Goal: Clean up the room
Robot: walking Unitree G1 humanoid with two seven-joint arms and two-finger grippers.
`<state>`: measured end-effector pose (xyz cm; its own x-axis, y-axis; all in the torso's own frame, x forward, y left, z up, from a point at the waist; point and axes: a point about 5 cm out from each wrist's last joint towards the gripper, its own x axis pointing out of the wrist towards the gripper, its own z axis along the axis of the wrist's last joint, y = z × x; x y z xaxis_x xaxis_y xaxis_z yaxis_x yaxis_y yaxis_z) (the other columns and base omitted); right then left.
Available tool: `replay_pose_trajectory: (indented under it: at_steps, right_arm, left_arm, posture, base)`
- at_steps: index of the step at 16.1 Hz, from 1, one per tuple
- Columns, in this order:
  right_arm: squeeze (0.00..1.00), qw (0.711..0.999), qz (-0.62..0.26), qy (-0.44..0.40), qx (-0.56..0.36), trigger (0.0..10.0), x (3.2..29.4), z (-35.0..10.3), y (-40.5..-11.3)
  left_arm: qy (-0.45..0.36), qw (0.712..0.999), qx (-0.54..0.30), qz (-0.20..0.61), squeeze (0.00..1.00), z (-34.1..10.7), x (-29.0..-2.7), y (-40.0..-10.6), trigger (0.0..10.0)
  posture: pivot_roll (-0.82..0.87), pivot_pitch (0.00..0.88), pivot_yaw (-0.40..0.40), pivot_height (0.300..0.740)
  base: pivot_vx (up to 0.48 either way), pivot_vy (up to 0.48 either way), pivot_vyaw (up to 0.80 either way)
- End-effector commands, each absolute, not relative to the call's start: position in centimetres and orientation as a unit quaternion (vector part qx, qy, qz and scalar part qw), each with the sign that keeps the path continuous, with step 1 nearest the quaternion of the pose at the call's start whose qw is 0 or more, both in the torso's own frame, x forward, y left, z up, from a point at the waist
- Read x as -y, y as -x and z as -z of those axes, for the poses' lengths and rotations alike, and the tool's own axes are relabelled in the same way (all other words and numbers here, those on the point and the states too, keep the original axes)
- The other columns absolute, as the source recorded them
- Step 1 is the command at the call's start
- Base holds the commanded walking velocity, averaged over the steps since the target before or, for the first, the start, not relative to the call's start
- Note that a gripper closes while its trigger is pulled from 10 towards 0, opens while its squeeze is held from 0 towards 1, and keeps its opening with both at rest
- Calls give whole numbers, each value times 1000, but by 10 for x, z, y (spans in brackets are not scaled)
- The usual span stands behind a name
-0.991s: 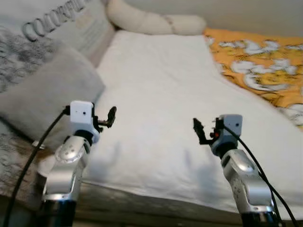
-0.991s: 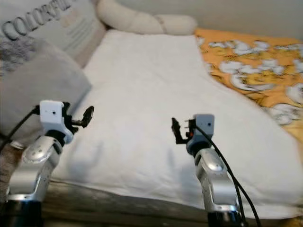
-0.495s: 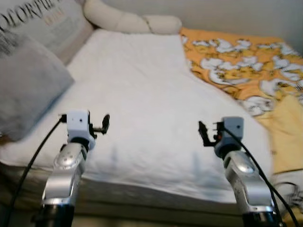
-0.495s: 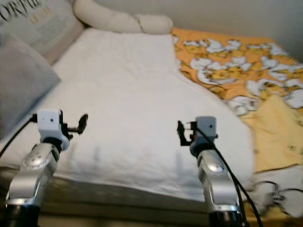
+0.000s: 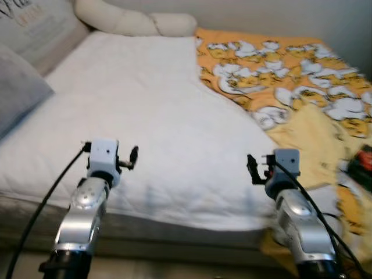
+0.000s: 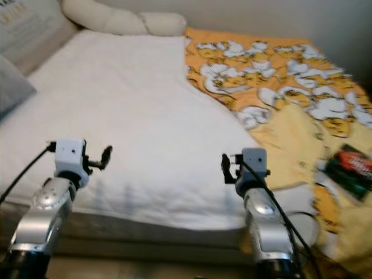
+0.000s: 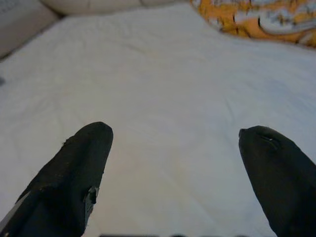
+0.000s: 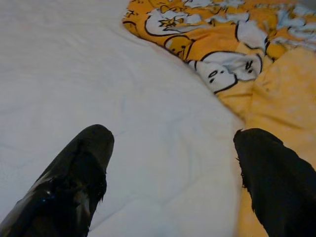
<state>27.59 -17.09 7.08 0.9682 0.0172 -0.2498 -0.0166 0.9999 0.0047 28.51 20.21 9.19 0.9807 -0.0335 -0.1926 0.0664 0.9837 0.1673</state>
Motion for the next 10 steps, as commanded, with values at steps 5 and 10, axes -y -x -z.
replay_pose_trajectory:
  at_steps: [5,10]
  right_arm:
    - [0,993,-23,-29,-111,10000,166,-79,-287]
    - [0,992,-24,-16,-120,10000,167,-78,-291]
  left_arm:
    - [-91,992,-81,17,1000,-101,-203,-296,10000]
    - [-95,992,-81,17,1000,-102,-200,-301,10000]
  posture:
    - [-32,0,-10,740]
    - [-33,0,-11,740]
  base:
    - [0,-431,0]
    - [0,-431,0]
